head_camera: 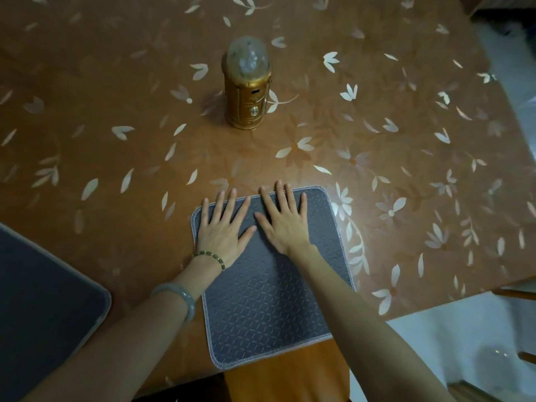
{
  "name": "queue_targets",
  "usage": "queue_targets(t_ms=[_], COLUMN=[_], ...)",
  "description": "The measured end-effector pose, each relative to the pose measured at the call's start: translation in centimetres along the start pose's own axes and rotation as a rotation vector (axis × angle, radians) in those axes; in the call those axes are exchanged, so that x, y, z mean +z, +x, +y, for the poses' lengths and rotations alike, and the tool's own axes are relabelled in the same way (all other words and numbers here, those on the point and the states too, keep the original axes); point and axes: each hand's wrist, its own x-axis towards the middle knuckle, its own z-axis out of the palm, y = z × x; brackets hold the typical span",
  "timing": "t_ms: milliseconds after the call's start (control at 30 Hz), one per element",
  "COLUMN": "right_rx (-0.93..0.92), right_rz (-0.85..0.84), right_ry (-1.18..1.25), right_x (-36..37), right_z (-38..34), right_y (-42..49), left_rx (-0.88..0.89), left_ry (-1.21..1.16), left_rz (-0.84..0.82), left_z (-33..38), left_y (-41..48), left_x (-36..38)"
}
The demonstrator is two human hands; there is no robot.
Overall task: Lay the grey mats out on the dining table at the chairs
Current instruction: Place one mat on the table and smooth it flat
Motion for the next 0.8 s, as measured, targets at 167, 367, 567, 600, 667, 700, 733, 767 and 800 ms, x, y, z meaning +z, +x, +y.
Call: queue_targets(t_ms=[167,367,567,600,667,700,733,767,800], right_rx=[0.192,0.212,0.257,0.281,0.346,0.378,0.395,0.401,0.404], right_rz=[0.109,0.039,0.159,0.149,0.097,0.063,0.025,-0.010,-0.032], right_ry=[0.102,-0.027,0.108,0.093,0.092,0.088,0.066,0.035,0.008], right_x=[-1.3,-0.6,-2.5,-2.1,-0.7,0.0,0.7,1.4,2.0], right_z=[5.1,5.6,5.7,5.6,5.3,5.3,5.2,5.2,5.2], right_y=[-1.5,-2.0,-7.5,-9.8,-14.3,-16.1,-17.4,-18.4,-18.9], left_rx=[-0.130,-0.115,0.019,0.086,0.195,0.233,0.258,0.269,0.269], left_ry=[-0.092,-0.050,-0.058,-0.067,-0.086,-0.080,-0.067,-0.048,-0.030], left_rz=[0.045,0.020,0.038,0.039,-0.001,-0.043,-0.086,-0.117,-0.130], left_z=[-1.8,-1.8,0.9,1.7,3.1,3.6,3.8,3.9,3.9], left_y=[-2.2,-2.9,-8.3,-10.2,-13.9,-15.2,-16.0,-16.5,-16.7], left_x=[0.2,0.2,-1.3,-1.0,-0.1,0.5,1.1,1.7,2.3])
